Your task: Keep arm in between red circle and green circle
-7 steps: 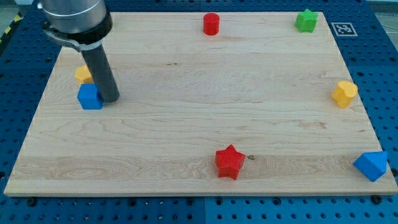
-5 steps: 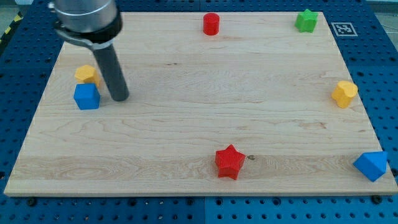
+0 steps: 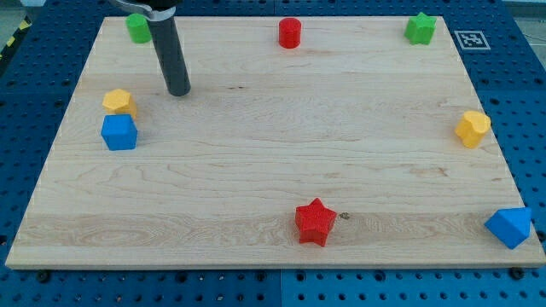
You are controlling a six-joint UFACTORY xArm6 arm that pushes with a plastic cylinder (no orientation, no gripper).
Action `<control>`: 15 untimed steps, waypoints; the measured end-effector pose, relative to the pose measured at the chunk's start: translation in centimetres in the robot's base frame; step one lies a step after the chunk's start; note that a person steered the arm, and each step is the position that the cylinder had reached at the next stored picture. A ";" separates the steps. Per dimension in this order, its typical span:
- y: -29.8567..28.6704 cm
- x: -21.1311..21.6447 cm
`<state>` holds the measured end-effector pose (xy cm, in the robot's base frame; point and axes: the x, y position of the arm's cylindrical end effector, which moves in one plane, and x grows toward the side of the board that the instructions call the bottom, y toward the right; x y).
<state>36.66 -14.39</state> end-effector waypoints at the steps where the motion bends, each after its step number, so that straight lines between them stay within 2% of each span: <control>1: 0.4 0.0; 5: 1.3 -1.1; 9: 5.2 -1.6; 13: 4.5 -10.9; 15: -1.2 -13.8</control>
